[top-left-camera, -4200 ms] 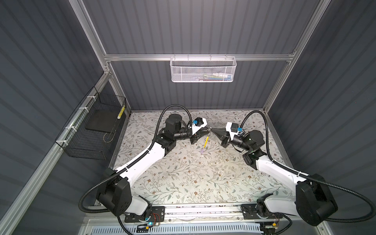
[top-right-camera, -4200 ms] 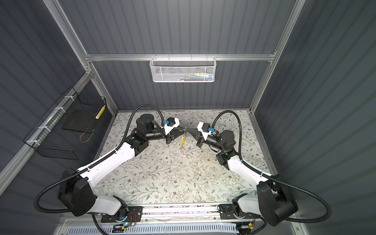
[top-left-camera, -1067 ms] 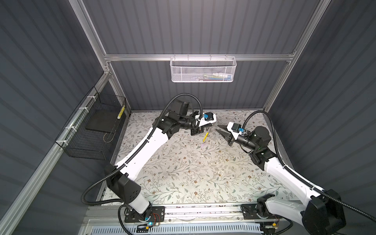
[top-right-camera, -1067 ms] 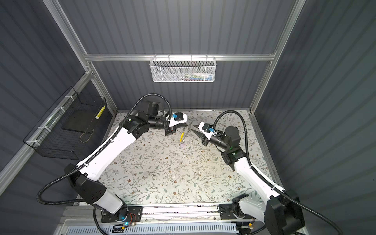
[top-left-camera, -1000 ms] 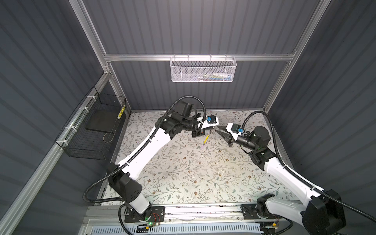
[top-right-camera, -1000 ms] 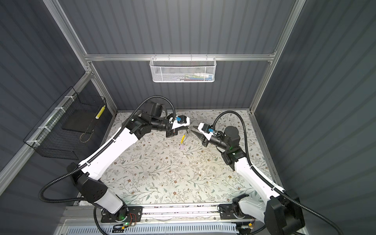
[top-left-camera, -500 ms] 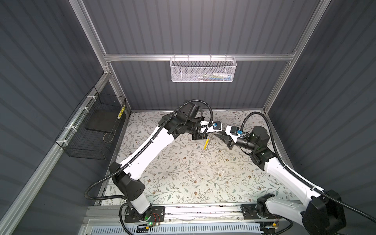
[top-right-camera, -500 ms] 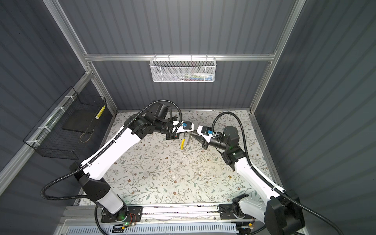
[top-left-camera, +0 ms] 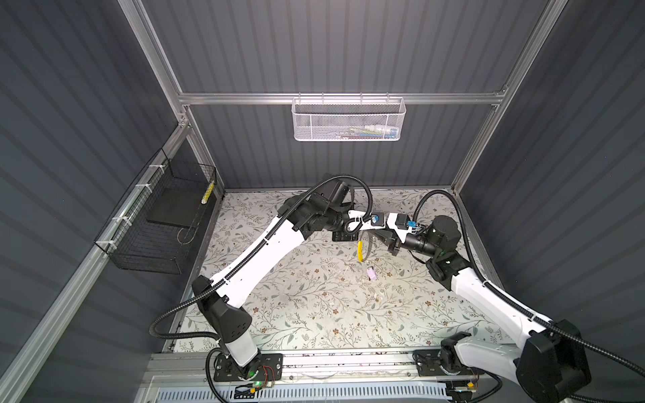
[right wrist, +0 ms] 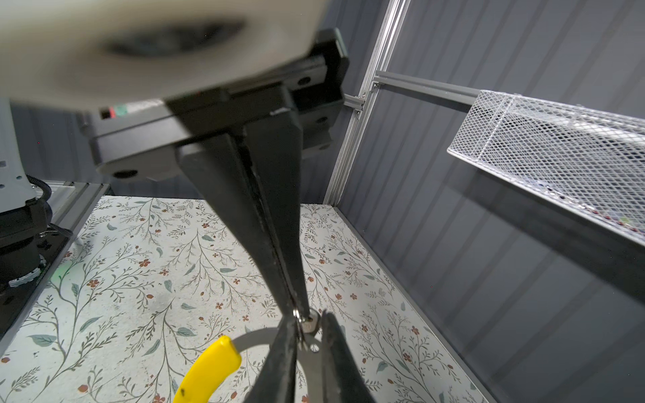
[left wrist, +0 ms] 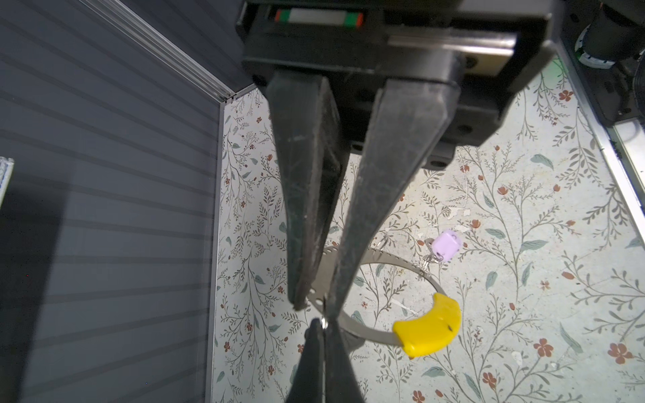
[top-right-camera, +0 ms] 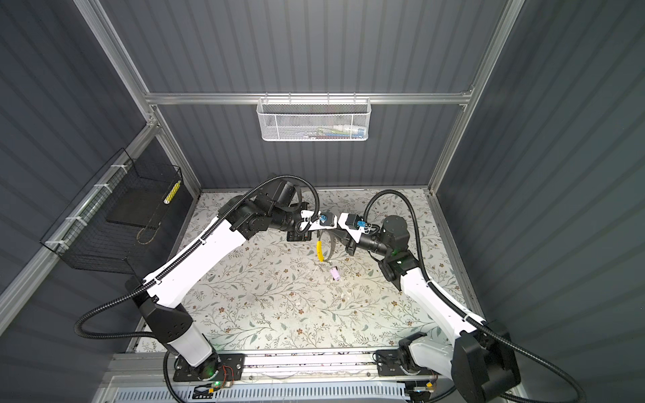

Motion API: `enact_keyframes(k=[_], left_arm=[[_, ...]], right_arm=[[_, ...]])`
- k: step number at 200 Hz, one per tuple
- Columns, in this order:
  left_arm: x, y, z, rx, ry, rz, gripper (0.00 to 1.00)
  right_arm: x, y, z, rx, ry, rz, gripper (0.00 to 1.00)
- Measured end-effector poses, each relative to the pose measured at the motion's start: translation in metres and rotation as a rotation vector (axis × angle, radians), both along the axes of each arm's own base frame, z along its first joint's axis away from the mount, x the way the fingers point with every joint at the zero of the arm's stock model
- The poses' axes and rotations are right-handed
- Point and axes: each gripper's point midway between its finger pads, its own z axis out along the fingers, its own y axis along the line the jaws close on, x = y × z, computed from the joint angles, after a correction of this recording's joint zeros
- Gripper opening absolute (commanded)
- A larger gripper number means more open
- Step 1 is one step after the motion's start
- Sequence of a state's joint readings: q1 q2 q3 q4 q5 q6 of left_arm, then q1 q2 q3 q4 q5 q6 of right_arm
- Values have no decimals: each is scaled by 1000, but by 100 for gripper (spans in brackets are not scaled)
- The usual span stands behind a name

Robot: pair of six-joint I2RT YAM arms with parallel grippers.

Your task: Put the keys on the keyring

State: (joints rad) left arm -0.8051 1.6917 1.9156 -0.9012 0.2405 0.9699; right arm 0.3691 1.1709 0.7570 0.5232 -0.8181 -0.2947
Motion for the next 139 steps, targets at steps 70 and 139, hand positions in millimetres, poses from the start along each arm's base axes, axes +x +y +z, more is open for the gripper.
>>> enact_keyframes(k=[70,139], left_arm=[[0,0,1,1,-3,2,0],[1,-3,4,-20,1,4,0]], right_arm=[[2,-1,-7,-18,22,-13,16],[2,1,-8,-21,16,-11,8]])
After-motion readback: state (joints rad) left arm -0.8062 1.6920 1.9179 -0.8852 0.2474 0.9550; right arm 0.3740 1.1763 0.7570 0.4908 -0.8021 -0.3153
